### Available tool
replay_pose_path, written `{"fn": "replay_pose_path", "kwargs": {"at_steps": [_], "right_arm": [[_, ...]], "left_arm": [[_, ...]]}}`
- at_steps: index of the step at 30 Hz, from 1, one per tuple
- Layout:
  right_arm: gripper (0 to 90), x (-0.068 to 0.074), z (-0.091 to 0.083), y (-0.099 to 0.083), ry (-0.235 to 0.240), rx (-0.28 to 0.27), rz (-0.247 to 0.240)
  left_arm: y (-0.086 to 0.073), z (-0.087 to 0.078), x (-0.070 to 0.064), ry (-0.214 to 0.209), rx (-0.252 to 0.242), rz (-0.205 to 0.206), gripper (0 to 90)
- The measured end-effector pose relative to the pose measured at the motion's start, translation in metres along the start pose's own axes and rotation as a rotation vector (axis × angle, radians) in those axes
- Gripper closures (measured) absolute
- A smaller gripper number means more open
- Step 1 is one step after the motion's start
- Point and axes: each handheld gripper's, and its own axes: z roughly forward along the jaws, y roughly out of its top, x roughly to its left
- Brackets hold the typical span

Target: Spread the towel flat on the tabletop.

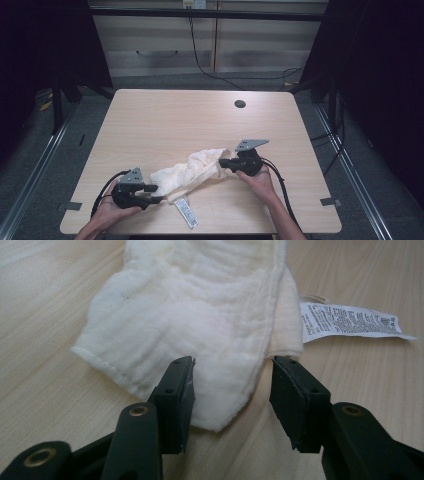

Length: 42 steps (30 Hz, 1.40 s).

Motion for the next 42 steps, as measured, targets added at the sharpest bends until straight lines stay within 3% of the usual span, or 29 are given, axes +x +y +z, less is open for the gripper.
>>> {"fn": "replay_pose_path", "kwargs": {"at_steps": [6, 10, 13, 15, 20, 28, 34, 42], "right_arm": [[90.0, -0.007, 0.006, -0.005, -0.025, 0.032, 0.021], [90.0, -0.01, 0.007, -0.008, -0.03, 0.025, 0.034], [89.9, -0.01, 0.006, -0.009, -0.03, 0.025, 0.036], [89.9, -0.01, 0.005, -0.01, -0.028, 0.02, 0.038], [90.0, -0.01, -0.001, -0.008, -0.032, -0.001, 0.04], [90.0, -0.005, -0.018, 0.001, -0.043, -0.045, 0.016], [90.0, -0.007, -0.038, 0.012, -0.065, -0.087, 0.006], [90.0, -0.003, -0.062, 0.032, -0.08, -0.157, -0.014]], "left_arm": [[0.0, 0.002, -0.001, 0.032, -0.005, 0.015, 52.0], [-0.001, 0.001, -0.001, 0.093, -0.009, 0.025, 68.0], [-0.001, 0.0, 0.002, 0.082, -0.02, 0.025, 82.7], [0.0, 0.0, 0.003, 0.071, -0.033, 0.026, 87.4], [0.005, -0.006, 0.007, 0.044, -0.081, -0.017, 88.4], [0.018, -0.019, 0.017, 0.051, -0.166, -0.056, 88.5], [0.031, -0.027, 0.018, 0.061, -0.201, -0.05, 88.5], [0.059, -0.048, 0.02, 0.082, -0.306, -0.042, 88.5]]}}
